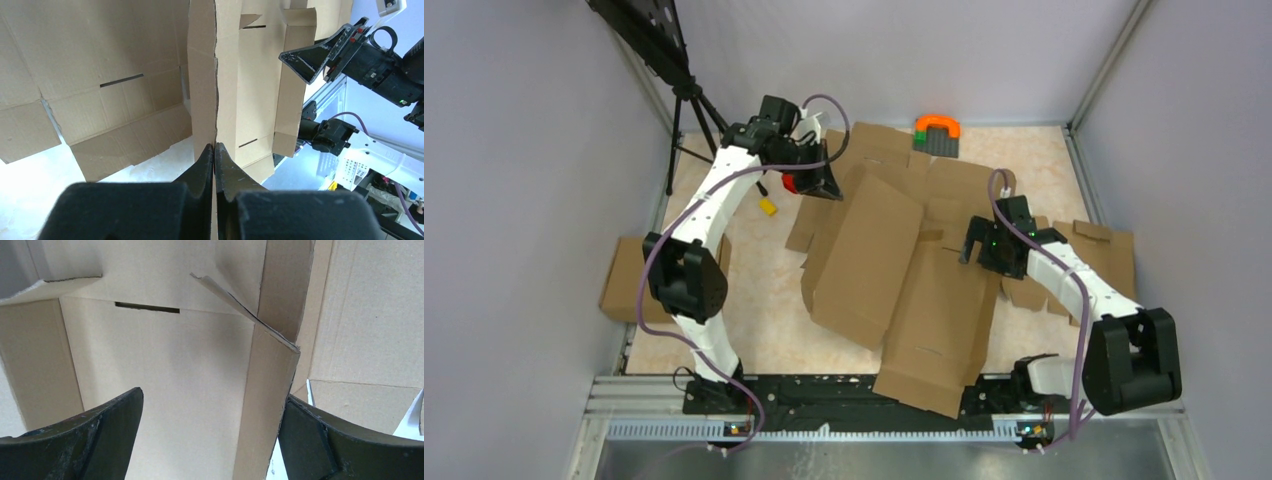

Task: Fold the paper box
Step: Fold the paper box at the center of the board.

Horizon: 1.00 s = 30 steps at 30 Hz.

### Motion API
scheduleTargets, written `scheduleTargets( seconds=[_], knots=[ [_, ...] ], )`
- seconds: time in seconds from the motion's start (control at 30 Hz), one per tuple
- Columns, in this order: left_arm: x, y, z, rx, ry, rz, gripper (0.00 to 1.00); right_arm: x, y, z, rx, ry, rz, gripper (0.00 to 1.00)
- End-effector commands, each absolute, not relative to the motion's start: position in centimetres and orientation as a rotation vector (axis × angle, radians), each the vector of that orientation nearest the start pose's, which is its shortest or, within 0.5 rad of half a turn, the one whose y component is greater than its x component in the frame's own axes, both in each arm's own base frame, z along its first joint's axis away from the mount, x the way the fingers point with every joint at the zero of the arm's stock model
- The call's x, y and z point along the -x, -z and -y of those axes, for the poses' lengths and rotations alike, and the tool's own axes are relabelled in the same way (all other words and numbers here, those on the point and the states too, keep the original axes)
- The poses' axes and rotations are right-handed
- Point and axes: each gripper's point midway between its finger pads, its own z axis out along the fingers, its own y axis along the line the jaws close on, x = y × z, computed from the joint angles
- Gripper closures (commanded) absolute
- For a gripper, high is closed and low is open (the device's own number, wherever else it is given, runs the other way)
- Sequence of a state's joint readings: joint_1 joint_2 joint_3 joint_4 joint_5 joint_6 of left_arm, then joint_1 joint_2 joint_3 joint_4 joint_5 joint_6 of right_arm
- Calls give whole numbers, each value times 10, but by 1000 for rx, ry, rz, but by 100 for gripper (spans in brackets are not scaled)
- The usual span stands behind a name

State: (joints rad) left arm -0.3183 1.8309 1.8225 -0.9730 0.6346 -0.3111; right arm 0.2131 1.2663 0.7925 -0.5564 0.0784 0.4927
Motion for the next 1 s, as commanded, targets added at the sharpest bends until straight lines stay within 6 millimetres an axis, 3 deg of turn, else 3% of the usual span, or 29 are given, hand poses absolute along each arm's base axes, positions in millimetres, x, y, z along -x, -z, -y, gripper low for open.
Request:
scheduleTargets(
  seconds=[0.0, 0.27, 0.43, 0.67, 0.77, 0.87, 0.97],
  knots=[
    [-371, -251, 229, -268, 1029, -2522, 100, -279, -80, -61, -361, -126, -2567, 4],
    [-375, -252, 223, -262, 1037, -2516, 100, -285, -85, -40, -527, 5, -2518, 1],
    [-366, -253, 242, -294, 1172, -2506, 100, -293, -94, -67, -454, -197, -2514, 6],
    [-355, -239, 261, -333, 1194, -2527, 100, -290, -98, -77, -402, -274, -2507, 28],
    [-352, -234, 266, -344, 1218, -2529, 100, -290, -98, -84, -378, -330, -2505, 43],
    [-350, -233, 269, -357, 1220, -2527, 100, -291, -98, -94, -343, -401, -2504, 66],
    [-350, -230, 271, -365, 1220, -2531, 100, -291, -96, -102, -316, -457, -2509, 76]
  ],
)
